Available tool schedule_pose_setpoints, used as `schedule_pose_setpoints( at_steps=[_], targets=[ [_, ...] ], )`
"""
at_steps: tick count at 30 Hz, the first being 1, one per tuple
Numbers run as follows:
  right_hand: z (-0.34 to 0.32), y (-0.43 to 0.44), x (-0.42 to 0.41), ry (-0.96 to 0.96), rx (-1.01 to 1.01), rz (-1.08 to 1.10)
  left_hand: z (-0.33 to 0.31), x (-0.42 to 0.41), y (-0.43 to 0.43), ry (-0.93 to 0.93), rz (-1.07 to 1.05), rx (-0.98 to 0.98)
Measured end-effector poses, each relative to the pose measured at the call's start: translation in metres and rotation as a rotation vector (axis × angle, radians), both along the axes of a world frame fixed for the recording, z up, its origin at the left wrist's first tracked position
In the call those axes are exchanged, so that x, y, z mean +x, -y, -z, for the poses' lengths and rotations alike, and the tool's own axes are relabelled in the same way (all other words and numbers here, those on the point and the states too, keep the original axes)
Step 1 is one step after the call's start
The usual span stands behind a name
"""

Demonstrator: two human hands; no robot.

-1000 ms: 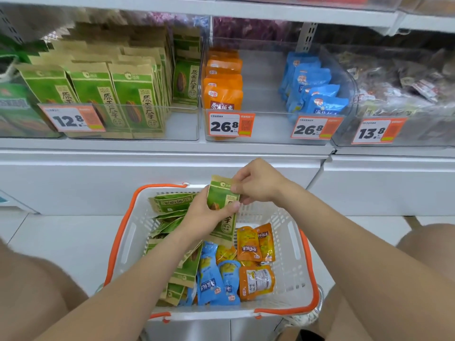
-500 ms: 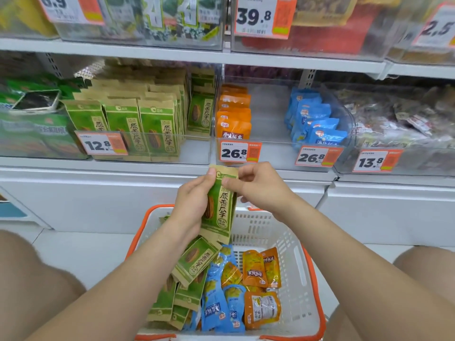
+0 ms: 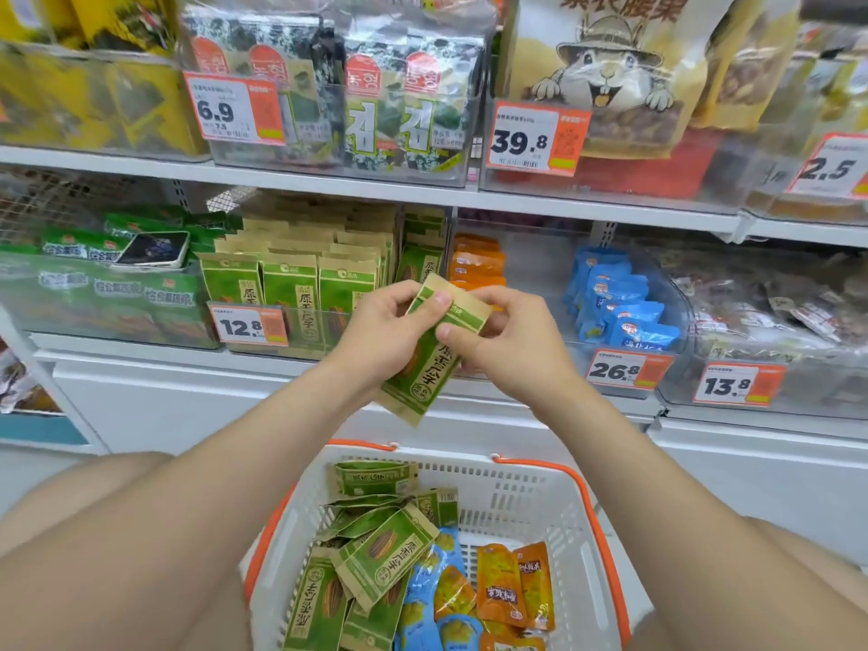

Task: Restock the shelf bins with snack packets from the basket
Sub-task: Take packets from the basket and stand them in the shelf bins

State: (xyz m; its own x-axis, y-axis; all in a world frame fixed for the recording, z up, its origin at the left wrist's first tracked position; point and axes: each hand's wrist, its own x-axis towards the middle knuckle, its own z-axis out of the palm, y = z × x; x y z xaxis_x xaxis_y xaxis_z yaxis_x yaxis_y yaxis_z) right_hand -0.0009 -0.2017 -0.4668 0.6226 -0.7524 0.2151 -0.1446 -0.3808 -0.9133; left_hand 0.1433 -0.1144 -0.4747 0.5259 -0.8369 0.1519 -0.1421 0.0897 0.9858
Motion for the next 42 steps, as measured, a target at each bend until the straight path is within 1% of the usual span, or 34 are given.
schedule_pose_setpoints(
  at_steps=[2, 3, 4, 6, 7, 8, 10, 11, 13, 15, 18, 20, 22, 26, 30, 33, 36, 40, 41, 42],
  targets=[
    [-0.008, 0.001, 0.006, -0.014, -0.087, 0.010, -0.013, 0.005, 0.001, 0.063, 0.038, -0.016],
    [-0.012, 0.004, 0.010, -0.022, -0.169, 0.052, -0.019, 0.007, 0.003, 0.094, 0.033, -0.030],
    [-0.017, 0.007, 0.014, -0.023, -0.261, 0.114, -0.024, 0.011, 0.006, 0.116, 0.001, -0.039],
    [-0.027, 0.012, 0.023, 0.016, -0.394, 0.241, -0.028, 0.025, 0.014, 0.186, -0.137, -0.041],
    [-0.031, 0.015, 0.028, 0.053, -0.428, 0.277, -0.027, 0.036, 0.018, 0.290, -0.237, -0.047],
    [-0.035, 0.017, 0.034, 0.082, -0.449, 0.292, -0.024, 0.049, 0.021, 0.454, -0.338, -0.042],
    [-0.041, 0.022, 0.047, 0.088, -0.504, 0.277, -0.015, 0.071, 0.021, 0.811, -0.464, 0.068],
    [-0.042, 0.025, 0.054, 0.068, -0.530, 0.257, -0.010, 0.079, 0.021, 0.940, -0.481, 0.150],
    [-0.041, 0.034, 0.071, -0.018, -0.569, 0.198, -0.003, 0.089, 0.022, 1.095, -0.462, 0.261],
    [-0.036, 0.043, 0.088, -0.169, -0.646, 0.137, 0.002, 0.095, 0.025, 1.194, -0.439, 0.362],
    [-0.026, 0.056, 0.111, -0.404, -0.761, 0.082, 0.007, 0.106, 0.033, 1.264, -0.416, 0.466],
    [-0.020, 0.065, 0.125, -0.572, -0.843, 0.080, 0.009, 0.112, 0.036, 1.311, -0.419, 0.495],
    [-0.014, 0.074, 0.137, -0.720, -0.883, 0.089, 0.012, 0.118, 0.039, 1.320, -0.420, 0.517],
    [-0.010, 0.085, 0.164, -0.856, -0.871, 0.142, 0.014, 0.125, 0.043, 1.301, -0.424, 0.523],
    [-0.016, 0.100, 0.191, -0.992, -0.818, 0.096, 0.017, 0.130, 0.046, 1.337, -0.430, 0.502],
    [-0.018, 0.115, 0.206, -1.051, -0.812, 0.104, 0.018, 0.131, 0.047, 1.337, -0.442, 0.481],
    [-0.013, 0.130, 0.218, -1.077, -0.783, 0.180, 0.018, 0.131, 0.048, 1.326, -0.437, 0.468],
    [-0.006, 0.147, 0.234, -0.956, -0.936, 0.413, 0.018, 0.132, 0.049, 1.320, -0.441, 0.466],
    [-0.003, 0.153, 0.238, -0.951, -0.990, 0.442, 0.018, 0.132, 0.049, 1.319, -0.442, 0.464],
    [-0.002, 0.154, 0.239, -0.965, -1.019, 0.423, 0.018, 0.132, 0.049, 1.318, -0.443, 0.462]
  ],
)
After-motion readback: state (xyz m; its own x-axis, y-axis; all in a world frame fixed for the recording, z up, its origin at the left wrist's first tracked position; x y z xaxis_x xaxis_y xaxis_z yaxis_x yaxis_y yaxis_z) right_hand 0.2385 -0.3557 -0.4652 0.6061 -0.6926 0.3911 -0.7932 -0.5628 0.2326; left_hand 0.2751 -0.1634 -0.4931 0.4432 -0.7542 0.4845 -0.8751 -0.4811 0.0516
